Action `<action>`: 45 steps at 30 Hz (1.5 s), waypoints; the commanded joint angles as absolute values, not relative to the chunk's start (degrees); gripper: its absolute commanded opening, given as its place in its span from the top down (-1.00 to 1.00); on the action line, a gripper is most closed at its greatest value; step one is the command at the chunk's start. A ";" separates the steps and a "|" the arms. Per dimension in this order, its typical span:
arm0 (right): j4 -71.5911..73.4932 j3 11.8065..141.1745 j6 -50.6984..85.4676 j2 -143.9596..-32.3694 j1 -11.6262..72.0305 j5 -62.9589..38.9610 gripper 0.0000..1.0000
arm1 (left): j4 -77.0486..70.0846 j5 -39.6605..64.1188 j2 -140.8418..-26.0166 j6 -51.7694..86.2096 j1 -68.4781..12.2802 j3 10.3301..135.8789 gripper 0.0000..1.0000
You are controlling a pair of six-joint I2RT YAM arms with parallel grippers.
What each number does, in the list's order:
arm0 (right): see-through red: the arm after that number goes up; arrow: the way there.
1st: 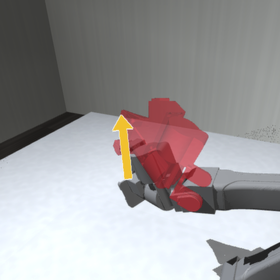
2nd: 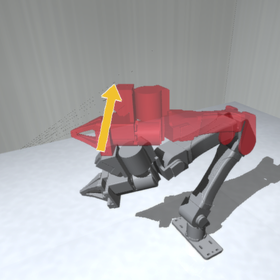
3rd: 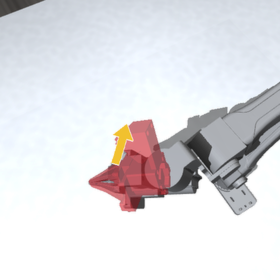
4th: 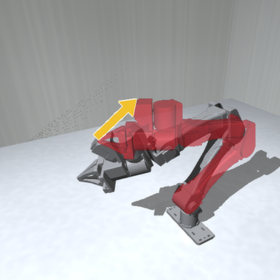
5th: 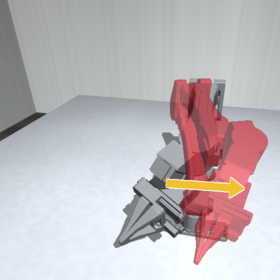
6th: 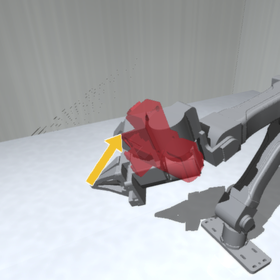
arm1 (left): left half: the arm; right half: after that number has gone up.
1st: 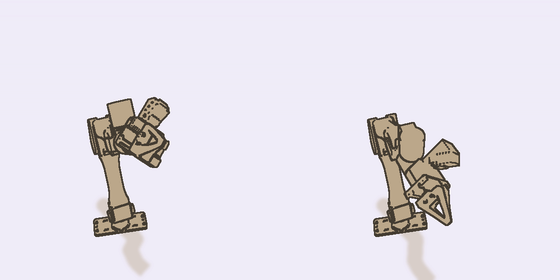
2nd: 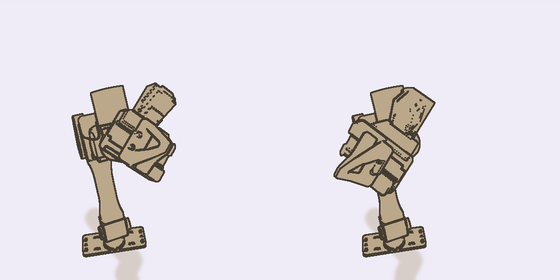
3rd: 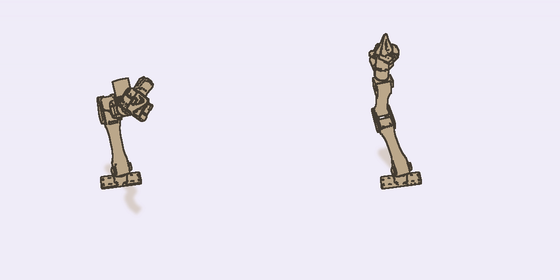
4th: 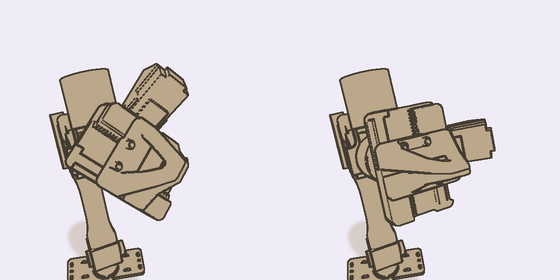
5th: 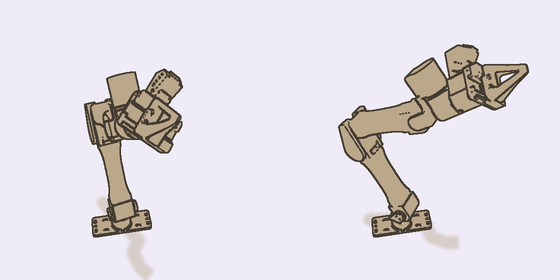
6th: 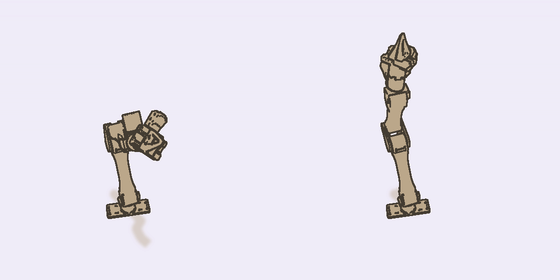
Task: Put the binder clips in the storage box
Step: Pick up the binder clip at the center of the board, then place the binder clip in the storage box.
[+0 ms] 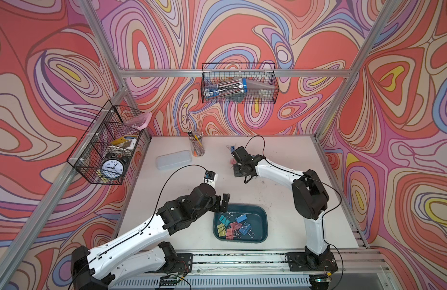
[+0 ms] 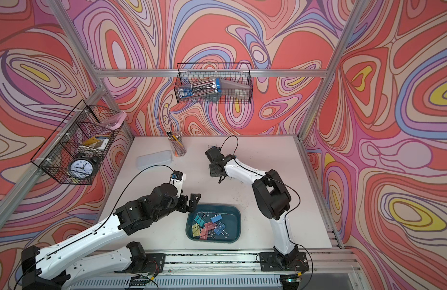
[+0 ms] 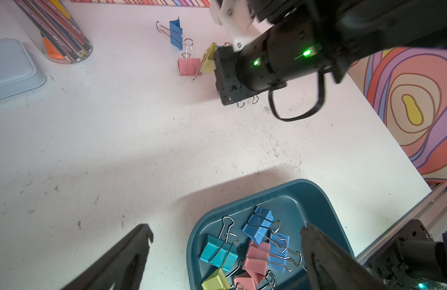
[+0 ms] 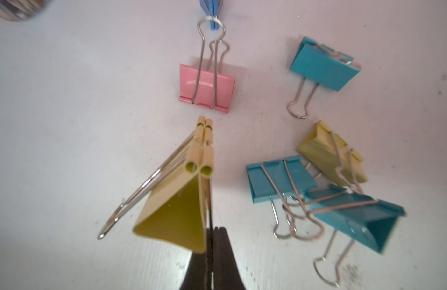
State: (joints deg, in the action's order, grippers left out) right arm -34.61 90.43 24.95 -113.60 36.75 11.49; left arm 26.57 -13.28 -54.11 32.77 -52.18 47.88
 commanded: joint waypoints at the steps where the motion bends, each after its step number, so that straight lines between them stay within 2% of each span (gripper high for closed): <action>1: -35.52 86.96 26.27 -104.69 36.56 7.31 1.00 | 24.97 -13.89 -53.28 32.49 -52.01 48.59 -0.97; 12: -43.95 70.38 34.57 -78.78 39.31 -14.26 1.00 | 22.09 -14.59 -53.08 32.09 -52.01 47.28 -0.98; 20: -38.50 58.05 47.33 -70.22 47.06 -22.12 1.00 | 21.70 -16.82 -52.57 33.42 -51.92 46.85 -0.98; 25: -28.72 50.73 54.03 -71.13 51.72 -22.33 1.00 | 23.03 -18.37 -52.76 35.06 -51.83 46.65 -0.98; 31: -23.47 49.15 56.67 -77.48 56.90 -19.57 1.00 | 23.48 -18.61 -52.56 36.74 -51.80 46.27 -0.97; 39: -21.61 45.63 59.15 -82.00 58.36 -17.05 1.00 | 23.62 -18.71 -52.06 37.01 -51.66 45.64 -0.97; 45: -21.76 45.26 59.33 -82.23 58.36 -16.70 0.78 | 23.45 -18.41 -52.77 36.93 -51.48 45.70 -0.98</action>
